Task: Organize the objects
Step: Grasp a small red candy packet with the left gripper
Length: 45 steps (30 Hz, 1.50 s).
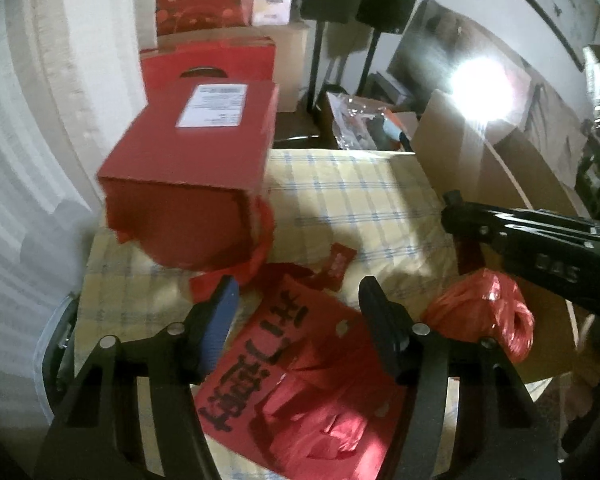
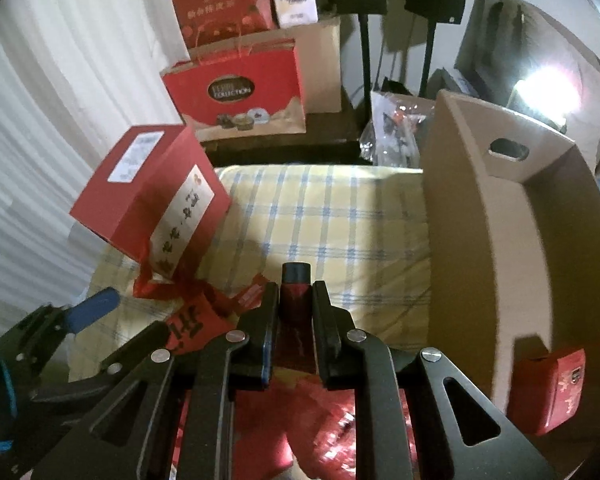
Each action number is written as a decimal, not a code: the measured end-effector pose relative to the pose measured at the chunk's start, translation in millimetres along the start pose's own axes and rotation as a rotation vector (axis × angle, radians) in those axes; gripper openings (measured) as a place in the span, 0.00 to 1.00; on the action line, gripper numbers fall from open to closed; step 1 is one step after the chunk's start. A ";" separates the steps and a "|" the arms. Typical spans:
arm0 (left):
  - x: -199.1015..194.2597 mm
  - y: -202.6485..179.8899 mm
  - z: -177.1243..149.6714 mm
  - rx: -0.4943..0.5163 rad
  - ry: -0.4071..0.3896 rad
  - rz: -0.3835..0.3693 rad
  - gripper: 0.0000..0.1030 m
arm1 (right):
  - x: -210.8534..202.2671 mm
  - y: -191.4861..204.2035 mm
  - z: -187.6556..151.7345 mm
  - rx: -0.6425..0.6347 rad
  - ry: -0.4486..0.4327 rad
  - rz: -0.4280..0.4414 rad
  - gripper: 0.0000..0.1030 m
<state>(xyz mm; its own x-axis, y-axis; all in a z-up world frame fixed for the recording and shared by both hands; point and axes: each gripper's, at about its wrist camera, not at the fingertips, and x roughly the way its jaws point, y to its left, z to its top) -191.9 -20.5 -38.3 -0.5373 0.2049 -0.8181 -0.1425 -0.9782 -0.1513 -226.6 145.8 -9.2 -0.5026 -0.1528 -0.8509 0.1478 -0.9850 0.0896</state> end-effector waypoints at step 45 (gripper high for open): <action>94.0 -45.1 18.0 0.093 0.142 0.040 0.19 | -12.3 -44.0 -12.6 0.024 0.001 0.080 0.15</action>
<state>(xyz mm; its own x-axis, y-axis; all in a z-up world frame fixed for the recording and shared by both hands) -251.0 43.5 -98.4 -0.4226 0.1527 -0.8934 -0.2033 -0.9766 -0.0708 -216.2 192.1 -9.2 -0.4887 -0.2314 -0.8412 0.1676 -0.9711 0.1698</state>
